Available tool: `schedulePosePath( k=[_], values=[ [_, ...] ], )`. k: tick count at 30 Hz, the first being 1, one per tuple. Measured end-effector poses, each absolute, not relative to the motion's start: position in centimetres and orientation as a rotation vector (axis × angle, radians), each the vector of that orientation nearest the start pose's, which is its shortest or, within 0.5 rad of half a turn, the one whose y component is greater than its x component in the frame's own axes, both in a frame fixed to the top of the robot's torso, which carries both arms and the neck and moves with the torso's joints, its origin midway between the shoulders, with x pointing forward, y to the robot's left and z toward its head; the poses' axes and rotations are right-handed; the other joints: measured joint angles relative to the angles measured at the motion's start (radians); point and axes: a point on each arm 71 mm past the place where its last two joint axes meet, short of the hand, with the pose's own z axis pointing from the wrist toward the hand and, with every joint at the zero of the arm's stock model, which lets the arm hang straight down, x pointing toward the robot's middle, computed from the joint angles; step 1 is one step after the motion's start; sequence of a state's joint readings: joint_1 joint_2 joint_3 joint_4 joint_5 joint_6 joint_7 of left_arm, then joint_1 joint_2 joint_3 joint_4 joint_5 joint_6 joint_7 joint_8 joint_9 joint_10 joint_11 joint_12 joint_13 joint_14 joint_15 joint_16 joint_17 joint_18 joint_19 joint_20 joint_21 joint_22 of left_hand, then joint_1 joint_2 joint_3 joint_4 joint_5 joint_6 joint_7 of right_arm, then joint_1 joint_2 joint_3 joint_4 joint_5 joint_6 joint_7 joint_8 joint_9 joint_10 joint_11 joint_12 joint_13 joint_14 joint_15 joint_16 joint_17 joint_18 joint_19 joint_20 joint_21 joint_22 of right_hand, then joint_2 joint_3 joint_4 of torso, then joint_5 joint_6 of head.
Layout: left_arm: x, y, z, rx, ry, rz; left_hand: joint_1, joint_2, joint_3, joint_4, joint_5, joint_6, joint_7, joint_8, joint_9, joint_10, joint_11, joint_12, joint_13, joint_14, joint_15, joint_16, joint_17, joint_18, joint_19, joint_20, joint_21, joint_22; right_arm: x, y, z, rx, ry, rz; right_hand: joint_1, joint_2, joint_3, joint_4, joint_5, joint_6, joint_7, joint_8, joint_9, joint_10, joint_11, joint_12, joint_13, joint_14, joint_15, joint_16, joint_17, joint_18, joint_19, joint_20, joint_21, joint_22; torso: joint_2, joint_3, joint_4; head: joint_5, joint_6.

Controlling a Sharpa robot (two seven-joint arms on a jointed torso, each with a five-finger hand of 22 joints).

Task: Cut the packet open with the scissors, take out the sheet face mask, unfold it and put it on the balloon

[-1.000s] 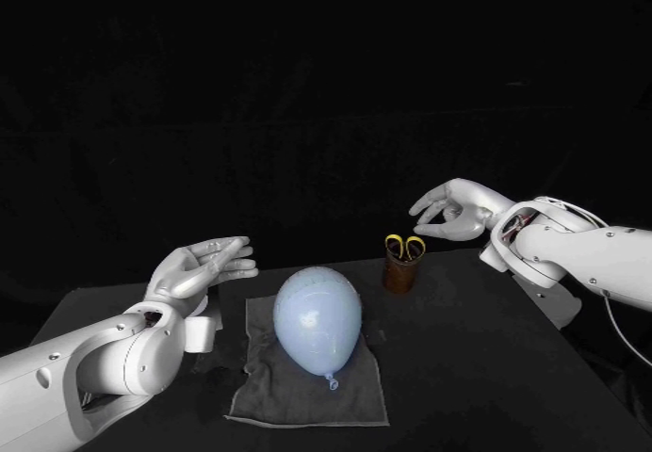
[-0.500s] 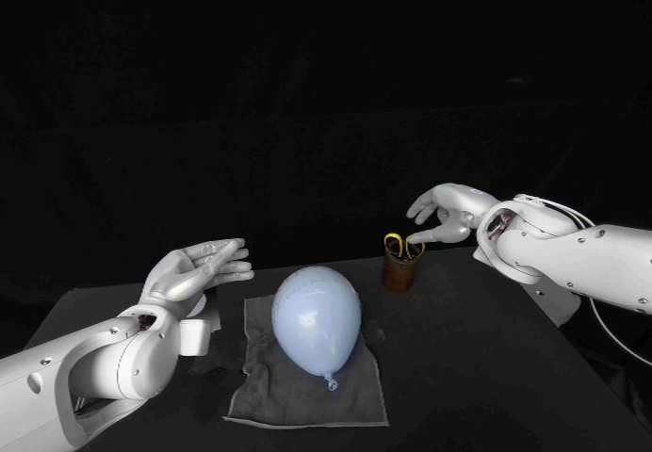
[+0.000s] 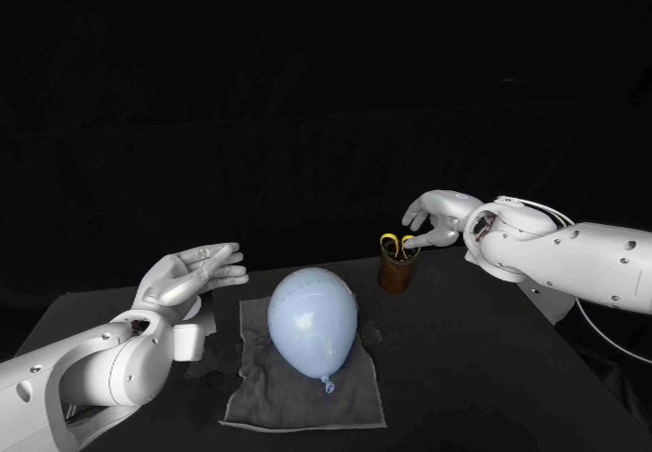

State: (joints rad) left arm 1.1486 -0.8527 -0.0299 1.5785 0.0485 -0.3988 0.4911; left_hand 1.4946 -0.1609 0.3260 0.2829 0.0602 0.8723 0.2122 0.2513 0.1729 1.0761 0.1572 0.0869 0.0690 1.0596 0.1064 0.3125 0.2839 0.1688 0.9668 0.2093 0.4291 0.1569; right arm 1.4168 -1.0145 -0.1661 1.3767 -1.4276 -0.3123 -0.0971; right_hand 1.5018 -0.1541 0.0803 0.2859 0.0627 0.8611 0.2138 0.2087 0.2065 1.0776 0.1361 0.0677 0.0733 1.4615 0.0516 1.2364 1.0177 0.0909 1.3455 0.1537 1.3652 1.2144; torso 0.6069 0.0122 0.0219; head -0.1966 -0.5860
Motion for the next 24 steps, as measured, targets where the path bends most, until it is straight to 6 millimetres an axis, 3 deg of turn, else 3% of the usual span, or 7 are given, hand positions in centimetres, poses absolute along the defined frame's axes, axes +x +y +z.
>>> schedulePosePath(
  k=[5,8,10,15,22,24],
  values=[
    [47.4,20.5,-19.1,-1.175,1.321,-1.547,0.000,0.000,0.000,0.000,0.000,0.000,0.000,0.000,0.000,0.000,0.000,0.000,0.000,0.000,0.000,0.000,0.001,0.000,0.000,0.000,0.000,0.000,52.0,-34.0,-13.0,-0.057,1.616,0.291,0.014,0.014,0.018,-0.001,0.014,0.010,-0.010,0.006,0.004,0.017,-0.002,0.004,0.000,0.000,0.000,0.011,0.010,0.000,0.003,0.000,0.004,0.014,0.000,0.0000,0.0007,0.001,-0.004],
    [47.4,20.6,-19.1,-1.178,1.322,-1.544,0.000,0.000,0.000,0.000,0.000,0.000,0.000,0.000,0.000,0.000,0.000,-0.006,0.000,0.000,0.000,0.000,0.003,0.000,0.000,0.000,0.000,0.000,52.0,-34.0,-13.3,-0.057,1.629,0.286,0.029,0.016,0.041,-0.002,0.057,0.023,-0.015,0.012,0.006,0.034,-0.009,0.004,0.000,0.004,-0.004,0.026,0.019,0.000,0.010,-0.007,0.014,0.025,0.000,-0.0001,0.0011,0.003,-0.006],
    [47.4,20.7,-19.1,-1.179,1.323,-1.542,0.000,0.000,0.000,0.000,0.000,-0.001,0.001,0.000,0.000,0.000,0.000,-0.006,0.000,0.000,0.000,0.000,0.003,0.000,0.000,0.000,0.000,0.000,52.0,-34.2,-13.4,-0.055,1.636,0.281,0.036,0.018,0.061,-0.001,0.071,0.034,-0.021,0.012,0.008,0.047,-0.015,0.004,0.000,0.005,-0.005,0.037,0.029,-0.015,0.014,-0.010,0.019,0.037,0.000,-0.0004,0.0012,0.003,-0.009],
    [47.5,20.9,-19.1,-1.183,1.323,-1.535,0.000,0.000,0.003,0.003,0.000,-0.003,0.002,0.000,0.000,0.000,0.000,-0.006,0.000,0.000,0.000,0.000,0.004,-0.007,0.000,0.000,0.000,0.000,52.1,-34.3,-13.6,-0.054,1.647,0.273,0.039,0.021,0.090,0.001,0.079,0.043,-0.025,0.013,0.008,0.059,-0.020,0.004,-0.002,0.005,-0.013,0.042,0.035,-0.015,0.017,-0.014,0.026,0.050,0.001,-0.0005,0.0011,-0.001,-0.012],
    [47.5,21.0,-19.2,-1.186,1.326,-1.531,-0.004,0.004,0.003,0.003,0.000,-0.003,0.002,0.000,0.000,0.000,0.000,-0.006,-0.001,0.000,0.000,0.000,0.006,-0.007,0.000,0.000,0.000,0.001,52.2,-34.3,-13.6,-0.053,1.651,0.272,0.048,0.013,0.175,0.002,0.079,0.081,-0.037,0.024,0.013,0.105,-0.031,0.004,-0.004,0.003,-0.022,0.067,0.057,-0.015,0.036,-0.025,0.045,0.081,0.001,-0.0005,0.0002,-0.008,-0.014],
    [47.5,21.0,-19.2,-1.187,1.326,-1.530,-0.004,0.004,0.003,0.003,0.000,-0.003,0.002,0.000,0.000,0.000,0.000,-0.006,-0.001,-0.001,0.002,0.000,0.006,-0.007,0.000,0.000,0.000,0.001,52.2,-34.3,-13.6,-0.052,1.650,0.272,0.058,0.019,0.216,0.000,0.059,0.093,-0.046,0.028,0.016,0.121,-0.038,0.004,-0.004,0.005,-0.029,0.074,0.065,-0.015,0.041,-0.030,0.050,0.089,0.002,-0.0005,0.0002,-0.010,-0.014]
  ],
)
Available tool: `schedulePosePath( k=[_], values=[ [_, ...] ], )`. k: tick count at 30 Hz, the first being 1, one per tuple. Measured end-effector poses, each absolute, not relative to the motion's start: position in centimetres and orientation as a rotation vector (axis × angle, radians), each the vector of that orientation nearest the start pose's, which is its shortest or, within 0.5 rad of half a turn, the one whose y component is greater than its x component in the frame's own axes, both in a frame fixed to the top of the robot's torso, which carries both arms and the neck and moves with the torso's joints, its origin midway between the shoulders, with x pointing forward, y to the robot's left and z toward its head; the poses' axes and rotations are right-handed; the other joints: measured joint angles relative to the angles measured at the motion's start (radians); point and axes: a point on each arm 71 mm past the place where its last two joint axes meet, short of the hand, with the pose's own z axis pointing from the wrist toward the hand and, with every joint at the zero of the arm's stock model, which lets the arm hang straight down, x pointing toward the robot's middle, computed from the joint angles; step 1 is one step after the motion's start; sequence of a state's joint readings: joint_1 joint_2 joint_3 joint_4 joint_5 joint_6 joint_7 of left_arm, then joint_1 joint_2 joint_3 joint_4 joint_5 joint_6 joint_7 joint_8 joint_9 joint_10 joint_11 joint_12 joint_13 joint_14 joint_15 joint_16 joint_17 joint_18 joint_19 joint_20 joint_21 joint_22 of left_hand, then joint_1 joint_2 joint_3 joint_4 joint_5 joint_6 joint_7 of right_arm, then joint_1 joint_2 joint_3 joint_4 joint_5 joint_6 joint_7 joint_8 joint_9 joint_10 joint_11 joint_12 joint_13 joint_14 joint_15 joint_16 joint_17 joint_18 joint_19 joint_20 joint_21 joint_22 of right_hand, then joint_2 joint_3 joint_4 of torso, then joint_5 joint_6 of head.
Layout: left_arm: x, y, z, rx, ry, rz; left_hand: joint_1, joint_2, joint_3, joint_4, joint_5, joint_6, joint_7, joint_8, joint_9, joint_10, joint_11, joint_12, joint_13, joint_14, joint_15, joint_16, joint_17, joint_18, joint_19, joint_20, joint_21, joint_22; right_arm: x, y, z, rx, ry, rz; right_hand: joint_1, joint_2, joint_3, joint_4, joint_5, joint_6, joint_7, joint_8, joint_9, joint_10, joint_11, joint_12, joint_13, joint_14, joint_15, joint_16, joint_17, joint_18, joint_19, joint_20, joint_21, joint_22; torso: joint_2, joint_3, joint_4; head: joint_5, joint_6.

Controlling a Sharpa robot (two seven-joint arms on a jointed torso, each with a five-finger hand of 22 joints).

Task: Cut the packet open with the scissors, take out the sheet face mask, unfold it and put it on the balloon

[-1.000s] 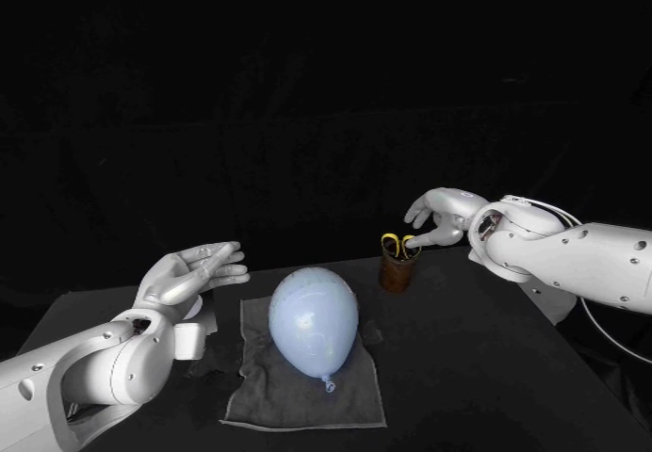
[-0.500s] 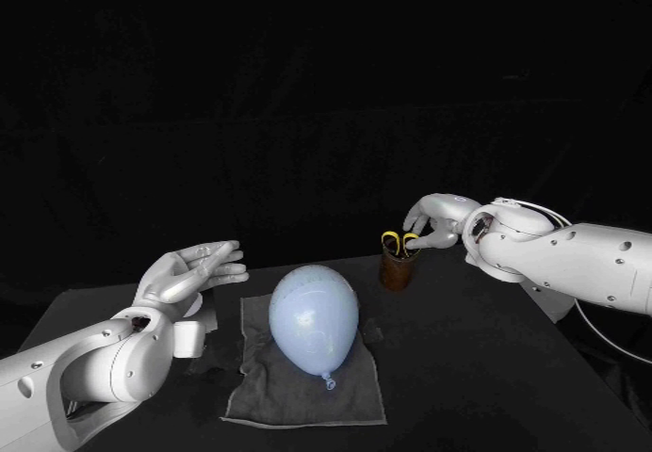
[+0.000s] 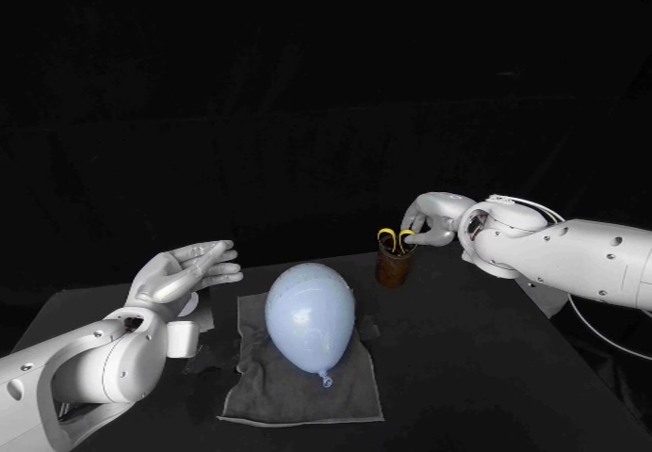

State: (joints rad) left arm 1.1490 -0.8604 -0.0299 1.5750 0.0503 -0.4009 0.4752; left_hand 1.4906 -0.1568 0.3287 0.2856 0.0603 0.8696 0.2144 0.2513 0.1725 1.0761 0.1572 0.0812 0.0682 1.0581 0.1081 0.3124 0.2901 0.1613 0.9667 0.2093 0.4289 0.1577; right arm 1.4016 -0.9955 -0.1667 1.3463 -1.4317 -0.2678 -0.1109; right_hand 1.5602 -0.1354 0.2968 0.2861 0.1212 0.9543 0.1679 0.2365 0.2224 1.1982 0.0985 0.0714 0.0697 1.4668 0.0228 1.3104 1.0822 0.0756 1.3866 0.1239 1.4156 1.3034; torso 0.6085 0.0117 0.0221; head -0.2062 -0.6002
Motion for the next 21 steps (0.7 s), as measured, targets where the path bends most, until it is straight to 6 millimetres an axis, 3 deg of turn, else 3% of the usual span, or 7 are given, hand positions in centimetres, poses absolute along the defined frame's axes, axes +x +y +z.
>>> schedulePosePath(
  k=[4,7,12,13,21],
  values=[
    [47.48,21.01,-19.17,-1.188,1.327,-1.529,0.000,0.000,0.000,0.000,0.000,0.000,0.000,0.000,0.000,0.000,0.000,0.000,0.000,0.000,0.000,0.000,0.002,0.000,0.000,0.000,0.000,0.000,52.33,-34.12,-13.68,-0.049,1.651,0.277,0.001,0.003,0.070,0.000,-0.019,0.023,-0.013,0.012,0.007,0.027,-0.010,0.000,0.000,-0.001,-0.006,0.009,0.012,0.000,0.011,-0.004,0.007,0.005,0.000,0.0002,0.0001,-0.003,0.000],
    [47.50,21.03,-19.19,-1.189,1.328,-1.527,-0.004,0.004,0.006,0.000,0.000,-0.004,0.003,0.000,-0.001,0.000,0.000,-0.006,0.000,0.000,0.000,0.000,0.005,0.000,0.000,0.000,0.004,0.000,52.40,-34.03,-13.73,-0.043,1.653,0.281,-0.024,0.017,0.110,-0.001,-0.039,0.041,-0.020,0.021,0.012,0.038,-0.018,0.000,-0.001,-0.002,-0.015,0.013,0.013,0.000,0.012,-0.005,0.008,0.005,0.000,0.0003,0.0003,-0.007,0.000],
    [47.55,21.10,-19.23,-1.192,1.329,-1.524,-0.004,0.004,0.006,0.000,0.000,-0.005,0.002,0.000,-0.001,0.000,0.000,-0.006,0.000,0.000,0.000,0.000,0.006,0.000,0.000,0.000,0.004,0.000,52.44,-34.04,-13.69,-0.031,1.646,0.286,-0.037,0.030,0.171,-0.017,-0.066,0.061,-0.036,0.045,0.031,0.067,-0.018,0.001,0.004,0.000,-0.024,0.020,0.019,-0.008,0.021,-0.015,0.015,0.005,0.000,0.0002,0.0008,-0.009,0.000],
    [47.55,21.11,-19.23,-1.192,1.329,-1.523,-0.004,0.004,0.006,0.000,0.000,-0.006,0.002,0.000,-0.001,0.000,0.000,-0.006,0.000,0.000,0.000,0.000,0.006,-0.001,0.000,0.000,0.004,0.000,52.45,-34.08,-13.66,-0.026,1.640,0.285,-0.038,0.032,0.179,-0.020,-0.066,0.061,-0.037,0.050,0.034,0.069,-0.016,0.004,0.005,0.001,-0.025,0.020,0.019,-0.014,0.023,-0.017,0.015,0.005,0.000,0.0002,0.0009,-0.009,0.000],
    [47.61,21.20,-19.28,-1.195,1.330,-1.519,-0.004,0.004,0.011,0.000,0.000,-0.006,0.002,-0.004,-0.002,-0.002,0.002,-0.010,0.000,0.000,0.000,0.000,0.009,-0.001,0.000,0.000,0.004,0.001,52.39,-34.51,-13.18,0.013,1.563,0.280,-0.078,0.021,0.252,-0.051,-0.067,0.072,-0.037,0.093,0.070,0.090,-0.006,0.012,0.020,0.000,-0.037,0.032,0.030,-0.015,0.037,-0.031,0.031,0.005,0.000,0.0002,0.0007,-0.007,0.003]
  ],
)
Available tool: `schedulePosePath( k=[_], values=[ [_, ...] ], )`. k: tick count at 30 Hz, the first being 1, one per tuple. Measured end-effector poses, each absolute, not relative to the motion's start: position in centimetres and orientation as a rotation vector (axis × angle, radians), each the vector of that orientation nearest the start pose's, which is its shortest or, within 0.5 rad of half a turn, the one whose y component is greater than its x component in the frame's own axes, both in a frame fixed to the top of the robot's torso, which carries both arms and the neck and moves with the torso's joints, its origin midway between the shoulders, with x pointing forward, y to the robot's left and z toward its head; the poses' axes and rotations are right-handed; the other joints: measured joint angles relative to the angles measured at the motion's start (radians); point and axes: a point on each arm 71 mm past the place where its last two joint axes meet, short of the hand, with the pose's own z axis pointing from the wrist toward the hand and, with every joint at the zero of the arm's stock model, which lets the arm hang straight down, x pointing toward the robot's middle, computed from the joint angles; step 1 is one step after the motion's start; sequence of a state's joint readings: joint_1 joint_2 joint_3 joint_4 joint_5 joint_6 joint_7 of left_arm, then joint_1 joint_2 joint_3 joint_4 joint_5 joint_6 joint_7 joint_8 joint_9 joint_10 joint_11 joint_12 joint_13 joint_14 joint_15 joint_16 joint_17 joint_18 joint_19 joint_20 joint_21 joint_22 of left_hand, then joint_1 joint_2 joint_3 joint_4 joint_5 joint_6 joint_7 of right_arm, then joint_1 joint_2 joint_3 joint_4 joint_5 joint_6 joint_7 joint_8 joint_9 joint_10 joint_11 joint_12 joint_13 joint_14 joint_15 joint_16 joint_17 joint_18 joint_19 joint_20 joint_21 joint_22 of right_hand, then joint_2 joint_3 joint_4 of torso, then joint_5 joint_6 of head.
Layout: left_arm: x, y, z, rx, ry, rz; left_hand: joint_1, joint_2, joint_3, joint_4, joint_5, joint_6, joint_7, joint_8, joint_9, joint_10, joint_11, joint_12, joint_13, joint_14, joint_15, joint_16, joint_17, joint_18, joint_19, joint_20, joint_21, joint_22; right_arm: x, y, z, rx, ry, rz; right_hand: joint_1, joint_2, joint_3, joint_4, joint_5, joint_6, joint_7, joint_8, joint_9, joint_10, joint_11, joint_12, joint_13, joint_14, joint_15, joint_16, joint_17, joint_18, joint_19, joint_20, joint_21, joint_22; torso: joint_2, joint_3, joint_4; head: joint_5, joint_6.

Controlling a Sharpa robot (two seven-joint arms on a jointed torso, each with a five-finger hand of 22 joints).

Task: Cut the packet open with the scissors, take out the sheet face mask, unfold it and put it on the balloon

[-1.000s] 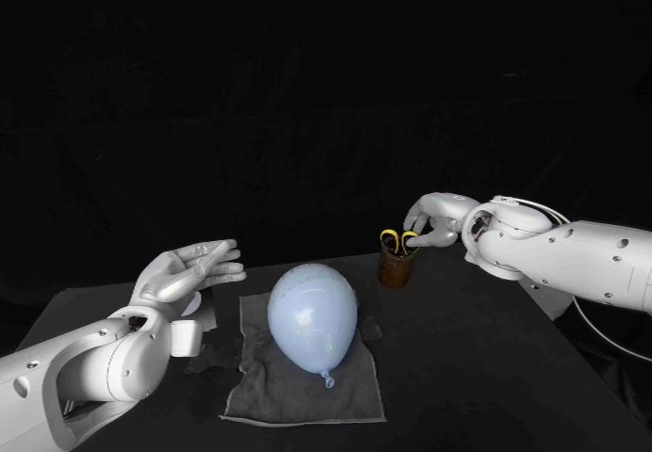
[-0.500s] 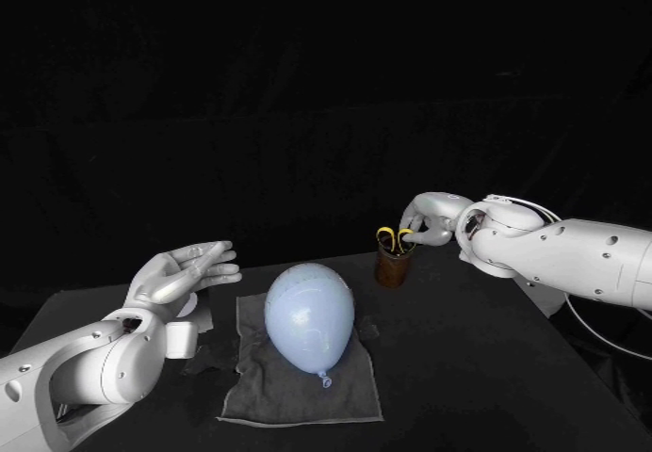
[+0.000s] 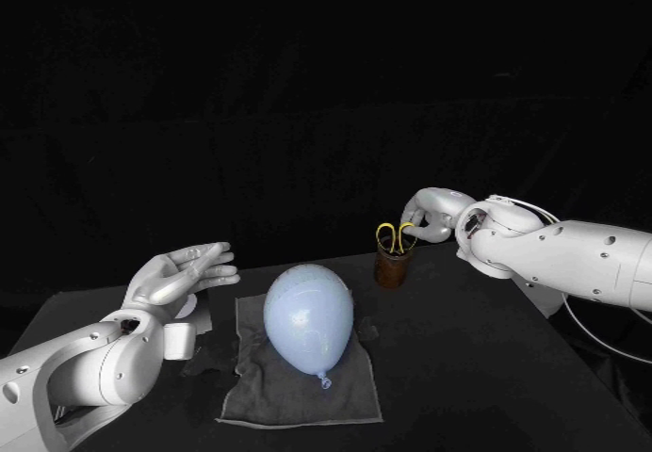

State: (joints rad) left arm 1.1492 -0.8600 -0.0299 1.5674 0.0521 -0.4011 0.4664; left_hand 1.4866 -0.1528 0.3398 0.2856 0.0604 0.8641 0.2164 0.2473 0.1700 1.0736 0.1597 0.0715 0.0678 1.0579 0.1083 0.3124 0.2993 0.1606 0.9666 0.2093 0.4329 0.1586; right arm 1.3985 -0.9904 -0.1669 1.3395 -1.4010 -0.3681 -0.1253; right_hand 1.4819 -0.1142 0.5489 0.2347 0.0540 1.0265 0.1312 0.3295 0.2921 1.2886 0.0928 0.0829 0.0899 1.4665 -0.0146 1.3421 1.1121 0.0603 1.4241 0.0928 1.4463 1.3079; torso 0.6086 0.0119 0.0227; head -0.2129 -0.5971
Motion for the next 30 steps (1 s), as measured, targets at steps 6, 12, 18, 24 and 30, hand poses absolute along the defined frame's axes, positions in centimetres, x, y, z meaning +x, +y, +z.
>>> schedulePosePath(
  k=[6,12,18,24,30],
  values=[
    [47.7,21.2,-19.3,-1.201,1.330,-1.516,-0.004,0.012,0.003,0.003,0.000,-0.005,0.002,0.000,-0.001,-0.005,0.005,-0.002,-0.001,-0.004,0.003,0.000,0.004,0.000,0.000,0.000,0.000,0.000,52.1,-34.5,-12.7,0.042,1.490,0.293,-0.026,-0.008,0.012,0.001,0.000,-0.005,-0.007,0.015,0.014,0.013,-0.008,0.001,0.004,0.001,-0.001,0.009,0.011,0.000,0.007,-0.003,0.006,-0.001,0.000,0.0004,-0.0008,0.000,0.005],
    [47.8,21.3,-19.4,-1.207,1.329,-1.513,-0.004,0.012,0.003,0.003,0.000,-0.005,0.002,-0.004,-0.001,-0.005,0.005,-0.002,-0.001,-0.004,0.004,0.000,0.004,0.002,0.000,0.000,0.000,0.000,51.9,-34.3,-11.5,0.075,1.410,0.319,-0.026,-0.008,0.017,-0.004,0.000,-0.005,-0.007,0.018,0.018,0.017,-0.009,0.001,0.006,0.001,-0.001,0.010,0.014,0.000,0.010,-0.003,0.012,-0.001,0.000,0.0004,-0.0009,0.000,0.011],
    [47.9,21.3,-19.5,-1.210,1.329,-1.512,-0.004,0.012,0.006,0.000,0.000,-0.005,0.002,-0.004,-0.001,-0.005,0.005,-0.002,-0.001,-0.004,0.003,0.000,0.005,0.010,0.000,0.000,0.000,0.000,51.7,-34.5,-9.2,0.106,1.344,0.333,-0.032,-0.015,0.027,-0.014,0.005,-0.008,-0.010,0.027,0.026,0.022,-0.014,0.001,0.008,0.000,0.000,0.010,0.010,0.000,0.010,-0.003,0.012,0.000,-0.001,-0.0014,-0.0003,-0.004,0.021],
    [48.0,21.2,-19.5,-1.212,1.329,-1.511,0.001,0.016,0.010,-0.004,0.000,-0.005,0.002,-0.004,-0.001,-0.005,0.005,-0.002,-0.001,-0.007,0.007,-0.003,0.008,0.010,-0.004,0.004,0.000,0.000,51.8,-34.1,-5.5,0.115,1.292,0.345,-0.038,-0.020,0.034,-0.021,0.010,-0.008,-0.010,0.030,0.031,0.023,-0.016,0.001,0.010,0.000,0.000,0.010,0.011,0.000,0.010,-0.003,0.012,0.000,-0.001,-0.0027,0.0001,-0.006,0.031],
    [48.6,21.8,-19.8,-1.215,1.313,-1.501,0.001,0.016,0.020,0.000,0.000,0.004,0.000,-0.003,0.000,0.014,0.005,0.002,0.001,-0.033,0.010,-0.024,0.016,0.010,-0.033,0.008,0.000,-0.002,52.2,-32.4,-3.2,0.121,1.276,0.357,-0.043,-0.025,0.055,-0.042,0.015,-0.004,-0.015,0.054,0.045,0.032,-0.011,0.000,0.017,-0.003,-0.007,0.014,0.013,-0.001,0.010,-0.003,0.011,0.000,-0.001,-0.0046,-0.0017,-0.002,0.041]
  ],
)
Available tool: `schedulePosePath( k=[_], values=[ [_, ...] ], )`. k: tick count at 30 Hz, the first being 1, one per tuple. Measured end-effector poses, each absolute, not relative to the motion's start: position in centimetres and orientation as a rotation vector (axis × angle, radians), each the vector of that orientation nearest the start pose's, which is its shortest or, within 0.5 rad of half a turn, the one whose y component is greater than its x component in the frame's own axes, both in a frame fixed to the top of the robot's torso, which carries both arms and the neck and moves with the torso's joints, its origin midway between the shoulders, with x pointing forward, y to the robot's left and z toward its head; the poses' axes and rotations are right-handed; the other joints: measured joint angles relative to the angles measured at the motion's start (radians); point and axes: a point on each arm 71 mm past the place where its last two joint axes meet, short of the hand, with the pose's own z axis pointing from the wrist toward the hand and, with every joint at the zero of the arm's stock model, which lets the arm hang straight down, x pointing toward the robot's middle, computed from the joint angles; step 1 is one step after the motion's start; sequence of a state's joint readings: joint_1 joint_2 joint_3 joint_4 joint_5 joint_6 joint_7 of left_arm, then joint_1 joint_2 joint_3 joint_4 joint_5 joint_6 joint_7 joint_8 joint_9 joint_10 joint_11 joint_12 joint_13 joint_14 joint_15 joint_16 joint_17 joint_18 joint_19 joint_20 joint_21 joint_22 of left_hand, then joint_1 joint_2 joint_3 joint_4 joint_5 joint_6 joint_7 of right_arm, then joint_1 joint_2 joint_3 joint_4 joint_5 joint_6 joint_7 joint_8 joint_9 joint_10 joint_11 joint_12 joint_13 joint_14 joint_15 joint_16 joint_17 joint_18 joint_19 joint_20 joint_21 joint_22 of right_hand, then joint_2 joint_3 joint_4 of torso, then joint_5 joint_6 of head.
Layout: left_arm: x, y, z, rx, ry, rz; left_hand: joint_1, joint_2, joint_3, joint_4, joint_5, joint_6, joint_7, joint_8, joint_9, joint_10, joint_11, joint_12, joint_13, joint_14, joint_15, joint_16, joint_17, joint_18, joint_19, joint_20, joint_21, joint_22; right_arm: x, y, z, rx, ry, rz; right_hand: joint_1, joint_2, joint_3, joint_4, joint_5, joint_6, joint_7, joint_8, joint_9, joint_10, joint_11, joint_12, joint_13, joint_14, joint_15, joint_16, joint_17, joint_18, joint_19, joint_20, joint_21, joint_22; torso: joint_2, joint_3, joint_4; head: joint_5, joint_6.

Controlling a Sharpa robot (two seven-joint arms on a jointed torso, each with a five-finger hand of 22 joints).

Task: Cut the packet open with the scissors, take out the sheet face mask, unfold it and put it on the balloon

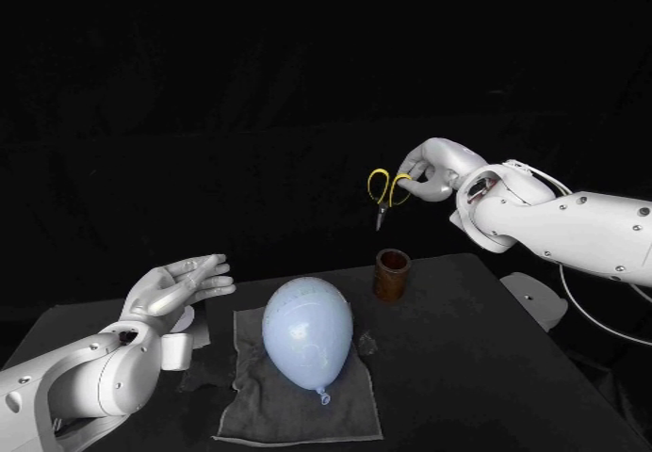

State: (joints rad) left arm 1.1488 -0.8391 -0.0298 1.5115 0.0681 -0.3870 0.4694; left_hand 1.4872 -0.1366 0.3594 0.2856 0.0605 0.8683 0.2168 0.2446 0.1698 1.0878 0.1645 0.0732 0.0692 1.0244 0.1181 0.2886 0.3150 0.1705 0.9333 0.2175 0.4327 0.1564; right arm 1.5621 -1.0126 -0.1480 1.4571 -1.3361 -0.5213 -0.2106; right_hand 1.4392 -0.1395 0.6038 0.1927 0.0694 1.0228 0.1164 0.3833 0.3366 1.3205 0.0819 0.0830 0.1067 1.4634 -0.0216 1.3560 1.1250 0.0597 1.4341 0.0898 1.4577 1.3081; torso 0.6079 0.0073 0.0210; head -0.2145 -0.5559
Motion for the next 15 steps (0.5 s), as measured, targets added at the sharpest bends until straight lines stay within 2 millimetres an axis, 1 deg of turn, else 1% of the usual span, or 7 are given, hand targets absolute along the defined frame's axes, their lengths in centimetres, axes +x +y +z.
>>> schedulePosePath(
  k=[2,4,8,10,12,13,15],
  values=[
    [48.9,22.1,-19.9,-1.216,1.307,-1.498,0.000,0.000,0.008,-0.003,0.000,0.008,0.002,0.004,0.002,0.025,-0.003,0.007,0.002,-0.011,0.000,-0.008,0.003,0.000,-0.015,0.005,-0.006,-0.005,52.7,-31.7,-2.9,0.132,1.274,0.359,0.000,0.000,0.010,-0.010,0.005,0.000,0.000,0.007,0.005,0.002,0.002,0.000,0.005,0.002,-0.003,0.000,-0.003,0.000,0.003,-0.003,0.000,0.000,0.000,-0.0009,0.0000,0.003,0.004],
    [49.1,22.3,-19.9,-1.216,1.300,-1.497,0.000,0.000,0.015,0.000,0.000,0.009,0.001,0.004,0.002,0.031,-0.004,0.006,0.002,-0.017,0.001,-0.019,0.005,0.000,-0.036,0.012,-0.021,-0.012,53.3,-30.7,-2.8,0.147,1.271,0.368,-0.007,-0.007,0.016,-0.021,0.010,0.000,0.000,0.007,0.011,0.004,0.001,0.000,0.005,0.003,-0.003,0.000,-0.003,0.000,0.004,-0.004,0.000,0.000,0.000,-0.0012,0.0007,0.005,0.009],
    [49.6,22.7,-20.1,-1.214,1.289,-1.498,-0.009,-0.009,0.034,-0.005,0.000,0.009,0.001,0.002,0.002,0.030,-0.003,-0.007,-0.004,-0.062,0.015,-0.060,0.006,0.000,-0.115,0.046,-0.080,-0.044,54.3,-28.5,-3.5,0.190,1.276,0.402,-0.008,-0.008,0.024,-0.030,0.016,0.000,0.000,0.014,0.015,0.005,0.002,-0.001,0.006,0.003,-0.003,0.000,-0.001,0.000,0.006,-0.006,0.000,0.000,0.000,-0.0019,0.0019,0.015,0.018],
    [49.9,22.8,-20.1,-1.212,1.283,-1.497,-0.003,-0.016,0.039,-0.006,0.000,0.003,0.007,-0.001,0.000,0.014,0.006,-0.007,-0.004,-0.084,0.023,-0.082,0.002,-0.001,-0.143,0.063,-0.105,-0.058,54.7,-27.3,-4.1,0.212,1.282,0.428,-0.008,-0.008,0.030,-0.036,0.018,0.000,0.000,0.018,0.018,0.008,0.005,-0.001,0.007,0.003,-0.003,0.004,0.002,0.000,0.008,-0.008,0.000,0.000,0.000,-0.0025,0.0025,0.026,0.022],
    [50.2,23.0,-20.2,-1.211,1.275,-1.496,0.000,-0.019,0.043,-0.010,0.000,-0.001,0.006,-0.001,-0.001,0.005,0.007,-0.007,-0.004,-0.096,0.029,-0.097,-0.003,-0.001,-0.163,0.069,-0.121,-0.068,55.1,-25.9,-4.8,0.241,1.287,0.460,-0.008,-0.008,0.035,-0.041,0.022,-0.003,-0.004,0.023,0.020,0.014,0.004,-0.003,0.009,0.003,-0.003,0.006,0.006,-0.001,0.009,-0.009,0.004,-0.001,0.000,-0.0026,0.0031,0.035,0.026],
    [50.3,23.1,-20.3,-1.210,1.272,-1.494,0.001,-0.021,0.044,-0.011,0.001,-0.004,0.003,-0.005,-0.002,0.002,0.008,-0.007,-0.004,-0.106,0.030,-0.104,-0.006,-0.001,-0.175,0.070,-0.130,-0.073,55.2,-25.3,-5.0,0.255,1.289,0.474,-0.013,-0.005,0.039,-0.045,0.022,-0.003,-0.004,0.023,0.023,0.014,0.004,-0.003,0.010,0.003,-0.003,0.005,0.007,-0.001,0.009,-0.009,0.005,-0.001,0.000,-0.0025,0.0031,0.042,0.027],
    [50.6,23.3,-20.4,-1.208,1.264,-1.490,0.011,-0.030,0.050,-0.017,0.001,-0.008,0.003,-0.007,-0.002,-0.009,0.014,-0.007,-0.004,-0.122,0.035,-0.121,-0.012,-0.001,-0.196,0.074,-0.148,-0.083,55.6,-24.0,-5.7,0.290,1.294,0.506,-0.021,-0.005,0.042,-0.048,0.028,-0.003,-0.004,0.023,0.026,0.018,0.000,-0.003,0.011,0.003,-0.003,0.007,0.011,-0.001,0.009,-0.009,0.005,-0.001,0.000,-0.0029,0.0031,0.052,0.030]
  ],
)
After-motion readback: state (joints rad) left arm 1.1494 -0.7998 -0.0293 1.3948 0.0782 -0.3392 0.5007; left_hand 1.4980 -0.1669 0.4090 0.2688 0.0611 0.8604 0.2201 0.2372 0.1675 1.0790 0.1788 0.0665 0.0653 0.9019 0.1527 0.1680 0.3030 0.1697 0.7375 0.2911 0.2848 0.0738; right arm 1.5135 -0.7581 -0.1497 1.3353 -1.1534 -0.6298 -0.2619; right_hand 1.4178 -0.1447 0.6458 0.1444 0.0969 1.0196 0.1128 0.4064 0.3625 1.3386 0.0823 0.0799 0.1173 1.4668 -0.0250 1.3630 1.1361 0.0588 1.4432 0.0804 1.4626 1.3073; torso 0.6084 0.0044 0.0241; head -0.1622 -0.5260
